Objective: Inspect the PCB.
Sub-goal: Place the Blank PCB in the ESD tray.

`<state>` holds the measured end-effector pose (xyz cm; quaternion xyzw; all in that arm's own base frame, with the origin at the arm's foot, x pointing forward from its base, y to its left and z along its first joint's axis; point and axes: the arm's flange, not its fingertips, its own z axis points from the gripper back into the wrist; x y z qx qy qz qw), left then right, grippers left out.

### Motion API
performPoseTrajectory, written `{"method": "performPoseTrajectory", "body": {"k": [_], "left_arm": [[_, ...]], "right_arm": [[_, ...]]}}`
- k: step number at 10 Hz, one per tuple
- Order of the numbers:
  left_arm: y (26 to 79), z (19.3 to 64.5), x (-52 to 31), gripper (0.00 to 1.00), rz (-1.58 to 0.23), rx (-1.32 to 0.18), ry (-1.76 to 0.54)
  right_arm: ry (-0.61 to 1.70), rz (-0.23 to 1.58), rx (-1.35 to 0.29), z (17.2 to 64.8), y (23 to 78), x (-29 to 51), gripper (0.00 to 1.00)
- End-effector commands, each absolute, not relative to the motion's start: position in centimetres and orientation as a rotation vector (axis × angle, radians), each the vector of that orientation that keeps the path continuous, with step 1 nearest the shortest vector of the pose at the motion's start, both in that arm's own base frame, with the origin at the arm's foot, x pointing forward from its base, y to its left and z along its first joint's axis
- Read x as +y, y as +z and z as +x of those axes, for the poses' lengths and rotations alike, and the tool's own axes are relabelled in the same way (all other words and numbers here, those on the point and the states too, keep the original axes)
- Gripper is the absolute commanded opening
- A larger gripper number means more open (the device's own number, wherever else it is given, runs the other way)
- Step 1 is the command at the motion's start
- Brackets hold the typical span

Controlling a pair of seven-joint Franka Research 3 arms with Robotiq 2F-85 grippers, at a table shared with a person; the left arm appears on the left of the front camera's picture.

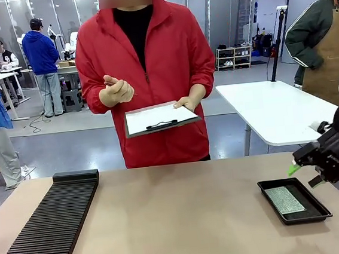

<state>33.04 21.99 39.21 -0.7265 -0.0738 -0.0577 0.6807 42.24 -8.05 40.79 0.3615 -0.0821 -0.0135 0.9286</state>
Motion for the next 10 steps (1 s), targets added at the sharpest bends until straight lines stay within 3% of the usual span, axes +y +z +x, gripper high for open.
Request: {"method": "performPoseTrajectory", "body": {"k": [1, 6, 10], "left_arm": [[39.2, 32.9, 22.1, 1.00, -1.629, -0.159, -0.123], [39.2, 32.9, 22.1, 1.00, -1.629, -0.159, -0.123], [39.2, 32.9, 22.1, 1.00, -1.629, -0.159, -0.123]], "right_arm": [[-0.084, 0.863, -0.167, 39.8, 44.7, -10.6, 1.00], [-0.072, 1.311, -0.074, 29.1, 47.3, -21.6, 1.00], [-0.096, 1.413, -0.110, 24.7, 42.6, -24.7, 1.00]]}}
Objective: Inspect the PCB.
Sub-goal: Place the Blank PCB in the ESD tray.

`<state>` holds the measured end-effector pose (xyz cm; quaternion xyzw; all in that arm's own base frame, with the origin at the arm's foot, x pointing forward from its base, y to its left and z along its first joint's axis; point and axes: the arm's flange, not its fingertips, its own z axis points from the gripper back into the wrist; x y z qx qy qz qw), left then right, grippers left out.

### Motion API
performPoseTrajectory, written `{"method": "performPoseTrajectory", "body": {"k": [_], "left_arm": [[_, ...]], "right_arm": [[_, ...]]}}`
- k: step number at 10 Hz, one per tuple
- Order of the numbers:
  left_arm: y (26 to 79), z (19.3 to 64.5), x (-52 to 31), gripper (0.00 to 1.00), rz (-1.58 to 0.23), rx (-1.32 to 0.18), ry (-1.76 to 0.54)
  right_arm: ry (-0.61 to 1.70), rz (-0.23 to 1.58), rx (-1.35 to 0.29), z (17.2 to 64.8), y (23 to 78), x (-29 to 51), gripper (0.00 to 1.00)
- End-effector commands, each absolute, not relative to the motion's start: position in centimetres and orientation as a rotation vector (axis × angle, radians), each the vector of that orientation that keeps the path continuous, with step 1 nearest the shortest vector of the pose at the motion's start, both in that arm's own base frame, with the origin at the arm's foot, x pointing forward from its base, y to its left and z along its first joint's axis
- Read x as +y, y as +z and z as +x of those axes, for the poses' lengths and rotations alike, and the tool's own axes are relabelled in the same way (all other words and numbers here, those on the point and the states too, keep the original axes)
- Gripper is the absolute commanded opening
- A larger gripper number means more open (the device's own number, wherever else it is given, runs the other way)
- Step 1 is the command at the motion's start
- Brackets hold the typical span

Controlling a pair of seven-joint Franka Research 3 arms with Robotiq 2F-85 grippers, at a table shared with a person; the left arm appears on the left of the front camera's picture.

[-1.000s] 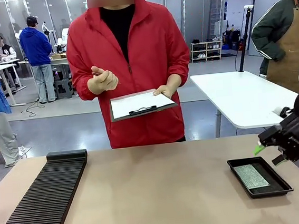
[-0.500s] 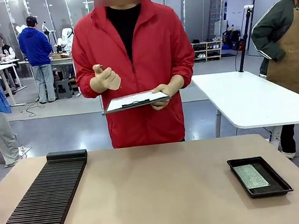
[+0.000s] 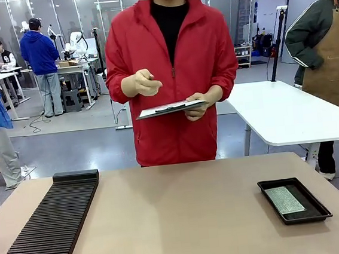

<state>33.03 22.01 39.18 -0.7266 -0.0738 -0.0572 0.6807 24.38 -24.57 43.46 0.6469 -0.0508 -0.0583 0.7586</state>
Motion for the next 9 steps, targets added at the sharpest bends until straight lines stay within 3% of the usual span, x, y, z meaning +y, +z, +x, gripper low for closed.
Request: {"method": "performPoseTrajectory", "body": {"k": [1, 9], "left_arm": [[39.2, 32.9, 22.1, 1.00, -1.629, -0.159, -0.123], [39.2, 32.9, 22.1, 1.00, -1.629, -0.159, -0.123]], "right_arm": [[-0.090, 1.432, -0.116, 24.9, 42.1, -24.7, 1.00], [-0.125, 1.420, -0.112, 24.5, 42.4, -24.7, 1.00]]}}
